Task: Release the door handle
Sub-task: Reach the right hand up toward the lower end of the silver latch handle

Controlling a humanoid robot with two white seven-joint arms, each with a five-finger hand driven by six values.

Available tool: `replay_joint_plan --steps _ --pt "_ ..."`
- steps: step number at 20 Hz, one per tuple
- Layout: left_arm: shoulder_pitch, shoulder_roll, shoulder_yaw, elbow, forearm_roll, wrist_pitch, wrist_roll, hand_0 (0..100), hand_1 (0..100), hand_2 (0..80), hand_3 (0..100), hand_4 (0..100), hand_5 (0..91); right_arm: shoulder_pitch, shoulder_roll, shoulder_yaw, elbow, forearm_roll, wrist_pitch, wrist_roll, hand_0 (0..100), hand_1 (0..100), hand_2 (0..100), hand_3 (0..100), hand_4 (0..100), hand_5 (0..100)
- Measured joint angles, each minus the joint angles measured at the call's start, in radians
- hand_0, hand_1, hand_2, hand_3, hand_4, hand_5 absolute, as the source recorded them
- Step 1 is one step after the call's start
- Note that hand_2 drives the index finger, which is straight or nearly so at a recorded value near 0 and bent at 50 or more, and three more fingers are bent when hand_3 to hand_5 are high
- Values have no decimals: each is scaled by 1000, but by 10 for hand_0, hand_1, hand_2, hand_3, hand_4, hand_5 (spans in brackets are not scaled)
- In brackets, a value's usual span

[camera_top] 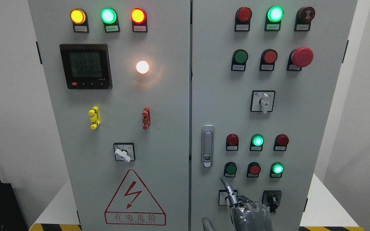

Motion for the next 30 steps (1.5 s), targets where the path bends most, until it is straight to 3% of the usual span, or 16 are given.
replay_joint_plan --steps 8,15,30 --pt "0 0 0 0 0 0 0 120 389 0 0 0 0 -24 1 14 12 18 3 44 228 351 0 991 878 969" --pt "0 0 0 0 0 0 0 120 389 0 0 0 0 -61 1 21 32 30 53 51 228 349 0 991 879 970" --pt "0 0 0 0 0 0 0 120 389 0 0 0 0 -103 2 45 67 36 88 81 229 341 0 991 881 970"
